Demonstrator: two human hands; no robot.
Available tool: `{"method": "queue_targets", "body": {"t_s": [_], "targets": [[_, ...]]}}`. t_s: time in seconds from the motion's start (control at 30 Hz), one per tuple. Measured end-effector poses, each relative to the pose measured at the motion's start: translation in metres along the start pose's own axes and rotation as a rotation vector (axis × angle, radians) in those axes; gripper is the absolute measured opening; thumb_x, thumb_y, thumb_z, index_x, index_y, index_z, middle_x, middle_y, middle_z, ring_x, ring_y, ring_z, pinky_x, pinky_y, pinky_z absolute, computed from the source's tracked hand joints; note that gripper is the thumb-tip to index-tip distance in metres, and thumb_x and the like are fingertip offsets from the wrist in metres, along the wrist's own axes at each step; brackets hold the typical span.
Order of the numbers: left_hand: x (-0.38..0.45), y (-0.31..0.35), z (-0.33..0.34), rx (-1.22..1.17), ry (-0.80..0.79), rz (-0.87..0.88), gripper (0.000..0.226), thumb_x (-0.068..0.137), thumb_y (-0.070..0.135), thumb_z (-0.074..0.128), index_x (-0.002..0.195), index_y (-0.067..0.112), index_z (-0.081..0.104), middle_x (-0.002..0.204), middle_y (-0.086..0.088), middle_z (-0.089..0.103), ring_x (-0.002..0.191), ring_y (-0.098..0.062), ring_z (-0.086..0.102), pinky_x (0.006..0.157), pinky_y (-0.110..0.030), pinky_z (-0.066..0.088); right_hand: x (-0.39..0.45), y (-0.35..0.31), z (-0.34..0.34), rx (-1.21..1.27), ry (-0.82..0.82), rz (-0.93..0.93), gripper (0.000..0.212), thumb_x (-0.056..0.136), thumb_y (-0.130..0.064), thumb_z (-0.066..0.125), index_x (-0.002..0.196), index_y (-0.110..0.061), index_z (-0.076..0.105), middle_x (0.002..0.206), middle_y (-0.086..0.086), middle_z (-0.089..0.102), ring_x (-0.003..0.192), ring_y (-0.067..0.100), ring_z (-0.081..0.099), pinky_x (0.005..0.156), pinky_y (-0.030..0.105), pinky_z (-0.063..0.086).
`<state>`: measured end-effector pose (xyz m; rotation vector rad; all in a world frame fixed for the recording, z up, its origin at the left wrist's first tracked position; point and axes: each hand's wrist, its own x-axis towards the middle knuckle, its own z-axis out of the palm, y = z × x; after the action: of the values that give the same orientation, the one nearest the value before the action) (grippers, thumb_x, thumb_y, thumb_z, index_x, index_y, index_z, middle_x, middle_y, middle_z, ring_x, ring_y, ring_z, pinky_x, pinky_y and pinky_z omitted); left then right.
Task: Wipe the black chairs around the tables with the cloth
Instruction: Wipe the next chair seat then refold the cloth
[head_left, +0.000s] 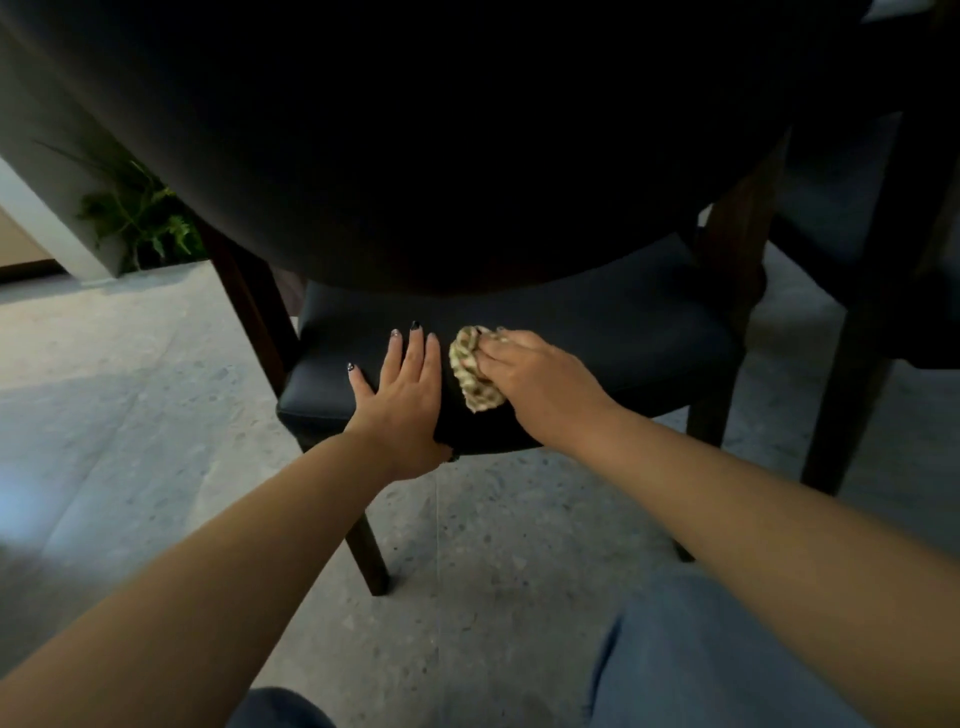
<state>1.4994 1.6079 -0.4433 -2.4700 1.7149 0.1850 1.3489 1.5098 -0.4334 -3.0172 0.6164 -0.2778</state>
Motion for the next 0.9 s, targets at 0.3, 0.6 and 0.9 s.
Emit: {"method": "queue_targets", "body": {"t_s": [0.3, 0.6, 0.9], "targets": [[0.025, 0.039, -0.005, 0.098, -0.069, -0.023, 0.147, 0.062, 0.067, 0.077, 0.145, 0.015, -0.033, 0.155, 0.0, -0.033, 0.143, -0.03, -0.03, 0.107, -0.073, -0.003, -0.048, 0.082, -0.009, -0.032, 0.057, 0.2, 0.059, 0.091, 0.001, 0.046, 0.147, -0.012, 0.033, 0.156, -0.001, 0.026, 0.147, 0.019, 0.007, 0.116, 0.031, 0.022], [0.028, 0.036, 0.007, 0.087, 0.022, -0.025, 0.147, 0.058, 0.069, 0.078, 0.142, 0.021, -0.033, 0.154, 0.003, -0.03, 0.144, -0.031, -0.027, 0.107, -0.073, -0.002, -0.101, 0.16, -0.022, 0.066, 0.623, 0.448, 0.045, 0.091, -0.016, 0.046, 0.133, -0.001, 0.051, 0.134, 0.018, 0.054, 0.129, 0.03, 0.046, 0.108, 0.034, 0.032], [0.031, 0.033, 0.011, 0.054, 0.077, 0.0, 0.145, 0.055, 0.069, 0.079, 0.142, 0.027, -0.029, 0.154, 0.007, -0.026, 0.145, -0.03, -0.025, 0.106, -0.073, -0.004, -0.068, 0.13, 0.01, 0.597, 0.666, 0.716, 0.055, 0.086, -0.031, 0.065, 0.137, -0.026, 0.045, 0.132, -0.006, 0.053, 0.121, 0.009, 0.048, 0.102, 0.027, 0.041]]}}
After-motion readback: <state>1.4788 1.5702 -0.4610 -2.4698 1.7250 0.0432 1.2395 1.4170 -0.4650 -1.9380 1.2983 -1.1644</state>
